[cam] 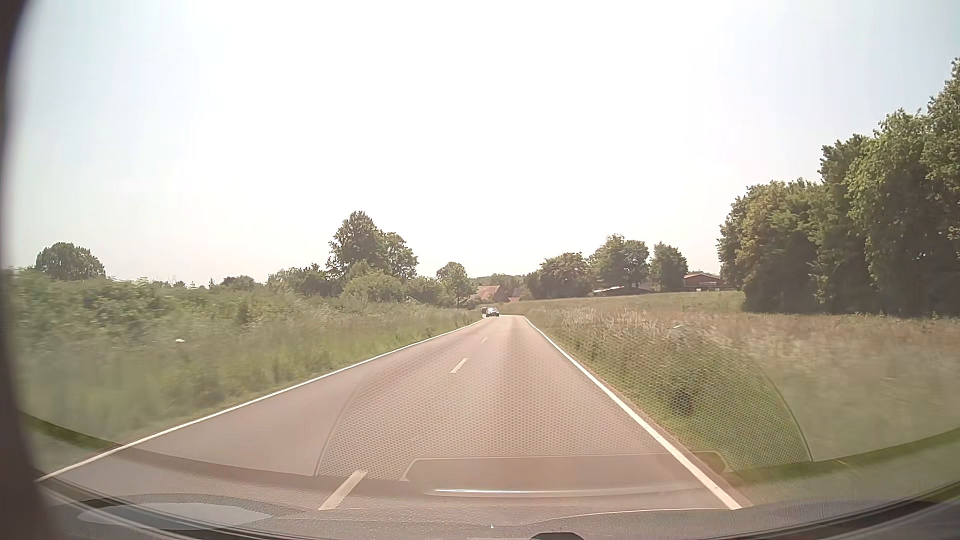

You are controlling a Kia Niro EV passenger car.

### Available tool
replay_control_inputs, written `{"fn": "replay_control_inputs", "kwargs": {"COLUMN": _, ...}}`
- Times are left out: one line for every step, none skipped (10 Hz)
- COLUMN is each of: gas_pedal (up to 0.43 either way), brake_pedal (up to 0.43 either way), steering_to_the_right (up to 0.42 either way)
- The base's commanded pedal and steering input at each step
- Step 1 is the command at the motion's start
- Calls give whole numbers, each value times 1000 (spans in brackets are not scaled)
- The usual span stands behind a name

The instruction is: Follow the waypoints while adhering to traffic rules and regulations

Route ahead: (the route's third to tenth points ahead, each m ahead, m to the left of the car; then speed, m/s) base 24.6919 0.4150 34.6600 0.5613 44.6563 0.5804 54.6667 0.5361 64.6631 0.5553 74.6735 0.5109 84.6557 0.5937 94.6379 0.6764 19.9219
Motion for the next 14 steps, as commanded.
{"fn": "replay_control_inputs", "kwargs": {"gas_pedal": 118, "brake_pedal": 0, "steering_to_the_right": -1}}
{"fn": "replay_control_inputs", "kwargs": {"gas_pedal": 118, "brake_pedal": 0, "steering_to_the_right": -1}}
{"fn": "replay_control_inputs", "kwargs": {"gas_pedal": 118, "brake_pedal": 0, "steering_to_the_right": 0}}
{"fn": "replay_control_inputs", "kwargs": {"gas_pedal": 110, "brake_pedal": 0, "steering_to_the_right": -1}}
{"fn": "replay_control_inputs", "kwargs": {"gas_pedal": 98, "brake_pedal": 0, "steering_to_the_right": -1}}
{"fn": "replay_control_inputs", "kwargs": {"gas_pedal": 98, "brake_pedal": 0, "steering_to_the_right": -1}}
{"fn": "replay_control_inputs", "kwargs": {"gas_pedal": 87, "brake_pedal": 0, "steering_to_the_right": -1}}
{"fn": "replay_control_inputs", "kwargs": {"gas_pedal": 79, "brake_pedal": 0, "steering_to_the_right": 0}}
{"fn": "replay_control_inputs", "kwargs": {"gas_pedal": 47, "brake_pedal": 0, "steering_to_the_right": 0}}
{"fn": "replay_control_inputs", "kwargs": {"gas_pedal": 39, "brake_pedal": 0, "steering_to_the_right": -1}}
{"fn": "replay_control_inputs", "kwargs": {"gas_pedal": 28, "brake_pedal": 0, "steering_to_the_right": -1}}
{"fn": "replay_control_inputs", "kwargs": {"gas_pedal": 28, "brake_pedal": 0, "steering_to_the_right": 0}}
{"fn": "replay_control_inputs", "kwargs": {"gas_pedal": 28, "brake_pedal": 0, "steering_to_the_right": 1}}
{"fn": "replay_control_inputs", "kwargs": {"gas_pedal": 28, "brake_pedal": 0, "steering_to_the_right": 1}}
